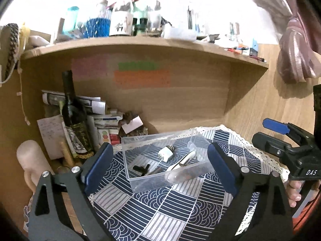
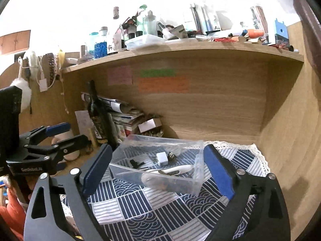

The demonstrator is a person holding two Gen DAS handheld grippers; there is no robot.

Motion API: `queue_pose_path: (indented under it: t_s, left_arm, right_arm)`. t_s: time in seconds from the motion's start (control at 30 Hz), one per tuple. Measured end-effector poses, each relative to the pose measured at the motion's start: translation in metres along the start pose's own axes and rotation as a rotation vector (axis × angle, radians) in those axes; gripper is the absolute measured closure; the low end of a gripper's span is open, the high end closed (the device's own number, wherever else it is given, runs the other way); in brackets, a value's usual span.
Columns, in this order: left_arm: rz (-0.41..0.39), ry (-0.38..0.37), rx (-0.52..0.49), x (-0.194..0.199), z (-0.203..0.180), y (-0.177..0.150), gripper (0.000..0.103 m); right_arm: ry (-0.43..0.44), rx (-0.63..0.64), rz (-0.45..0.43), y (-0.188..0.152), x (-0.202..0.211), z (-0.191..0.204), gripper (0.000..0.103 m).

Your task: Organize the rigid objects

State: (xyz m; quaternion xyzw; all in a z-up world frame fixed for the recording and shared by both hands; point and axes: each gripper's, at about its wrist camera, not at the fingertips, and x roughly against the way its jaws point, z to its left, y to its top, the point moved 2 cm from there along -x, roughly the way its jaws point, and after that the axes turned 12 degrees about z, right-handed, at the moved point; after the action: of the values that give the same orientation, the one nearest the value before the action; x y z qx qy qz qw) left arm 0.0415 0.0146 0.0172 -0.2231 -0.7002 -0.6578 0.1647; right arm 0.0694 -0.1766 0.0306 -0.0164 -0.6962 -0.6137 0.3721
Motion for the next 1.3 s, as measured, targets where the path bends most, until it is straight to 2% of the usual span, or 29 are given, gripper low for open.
queue_pose_path:
  t_s: [0.1,0.53,1.3]
  left_arm:
    - [-0.02,0.007,-0.011,0.008,-0.004,-0.004,0.004]
    - [-0.032,0.007,-0.018,0.014,-0.01,-0.01,0.002]
    - [-0.019,0.001,-0.005,0.011,-0.01,-0.012,0.002]
  right_arm:
    - [-0.012,-0.003,-0.016,-0.006,0.008,0.002,0.003]
    - [-0.017,-0.012,-0.033,-0.012,0.022,0.005,0.002]
    - [-0.015,-0.001,-0.037,-0.013,0.023,0.008,0.001]
